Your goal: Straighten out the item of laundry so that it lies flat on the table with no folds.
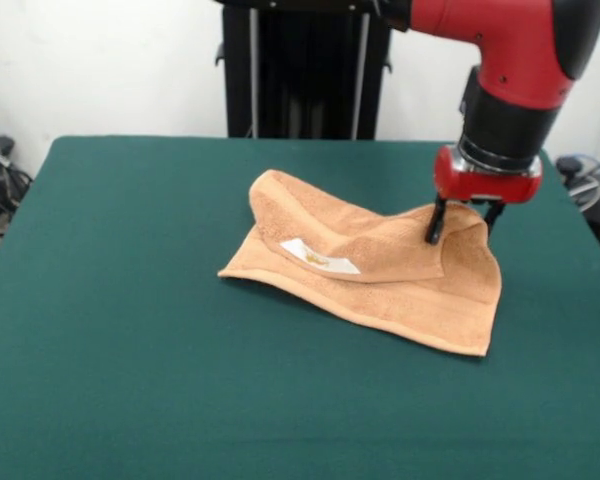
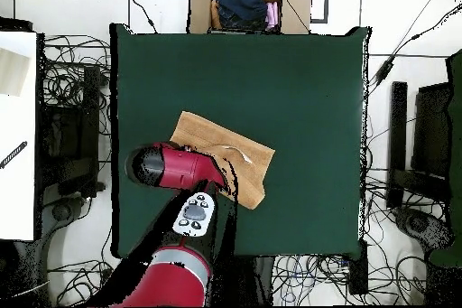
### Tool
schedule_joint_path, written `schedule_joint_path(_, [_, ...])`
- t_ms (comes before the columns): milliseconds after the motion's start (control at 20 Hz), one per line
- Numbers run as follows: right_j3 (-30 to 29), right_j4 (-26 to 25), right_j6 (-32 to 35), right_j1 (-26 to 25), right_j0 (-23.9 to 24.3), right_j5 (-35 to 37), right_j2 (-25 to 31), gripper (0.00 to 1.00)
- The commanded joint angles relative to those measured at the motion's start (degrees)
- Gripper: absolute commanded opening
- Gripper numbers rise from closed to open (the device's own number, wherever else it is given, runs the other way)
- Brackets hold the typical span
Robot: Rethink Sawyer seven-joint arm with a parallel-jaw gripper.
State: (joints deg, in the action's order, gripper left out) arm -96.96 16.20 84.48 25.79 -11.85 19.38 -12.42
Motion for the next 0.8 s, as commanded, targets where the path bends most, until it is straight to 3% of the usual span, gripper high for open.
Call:
schedule_joint_path(50, [-0.9,2.8,14.8,-0.2,-0.4,-2.0,5.8,1.0])
schedule_joint_path(450, [-0.9,2.8,14.6,-0.4,-0.4,-1.8,5.8,1.0])
schedule_joint_path(800, [-1.2,3.6,16.9,-1.1,-3.4,-1.0,4.4,1.0])
